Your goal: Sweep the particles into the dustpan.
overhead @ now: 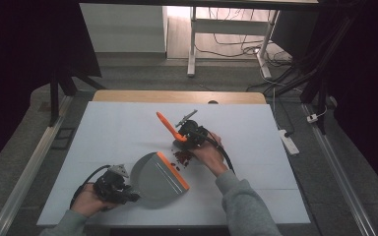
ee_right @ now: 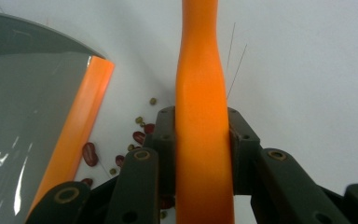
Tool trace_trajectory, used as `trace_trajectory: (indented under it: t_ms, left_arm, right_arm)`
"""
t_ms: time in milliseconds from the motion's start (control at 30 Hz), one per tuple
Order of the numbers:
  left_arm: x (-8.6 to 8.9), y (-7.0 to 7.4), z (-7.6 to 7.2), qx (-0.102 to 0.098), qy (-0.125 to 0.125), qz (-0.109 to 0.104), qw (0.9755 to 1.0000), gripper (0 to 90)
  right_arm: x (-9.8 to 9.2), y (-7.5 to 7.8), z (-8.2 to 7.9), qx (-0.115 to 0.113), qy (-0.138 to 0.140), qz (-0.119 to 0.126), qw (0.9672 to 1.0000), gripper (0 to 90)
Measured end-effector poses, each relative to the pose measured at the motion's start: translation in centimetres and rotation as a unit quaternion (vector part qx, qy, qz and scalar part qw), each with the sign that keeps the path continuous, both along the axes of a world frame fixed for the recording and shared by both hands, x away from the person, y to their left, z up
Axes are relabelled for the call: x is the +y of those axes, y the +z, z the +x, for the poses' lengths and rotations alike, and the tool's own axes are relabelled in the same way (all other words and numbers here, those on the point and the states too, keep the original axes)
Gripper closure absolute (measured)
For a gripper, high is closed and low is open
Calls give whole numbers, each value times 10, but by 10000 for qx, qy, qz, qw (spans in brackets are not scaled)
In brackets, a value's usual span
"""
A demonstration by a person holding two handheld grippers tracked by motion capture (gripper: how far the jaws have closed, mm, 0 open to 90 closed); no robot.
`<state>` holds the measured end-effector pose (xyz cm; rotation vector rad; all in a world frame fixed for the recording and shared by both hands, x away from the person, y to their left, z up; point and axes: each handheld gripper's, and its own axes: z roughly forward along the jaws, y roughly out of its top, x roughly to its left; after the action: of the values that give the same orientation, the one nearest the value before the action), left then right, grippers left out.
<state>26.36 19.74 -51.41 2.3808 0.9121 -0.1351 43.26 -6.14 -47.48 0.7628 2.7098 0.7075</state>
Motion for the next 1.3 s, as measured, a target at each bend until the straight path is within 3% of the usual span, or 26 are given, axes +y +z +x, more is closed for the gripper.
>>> trace_trajectory:
  t_ms: [400, 533, 900, 1200, 1300]
  left_arm:
    - [0, -1, 1, 7, -4, -10, 10000, 613]
    - [-1, -1, 1, 7, 1, -12, 10000, 613]
    - [-1, -1, 1, 16, 1, -14, 10000, 612]
    - [-1, -2, 1, 11, 2, -13, 10000, 612]
    - [-1, -2, 1, 13, 8, -24, 10000, 612]
  right_arm:
    - [17, -1, -10, 87, 260, 11, 9996, 706]
    - [22, 0, -14, 213, 342, 160, 9991, 706]
    - [38, -1, -32, 182, 676, 269, 9972, 706]
    - [47, 9, -45, 326, 962, 662, 9926, 706]
    - [44, 18, -45, 164, 939, 772, 9925, 706]
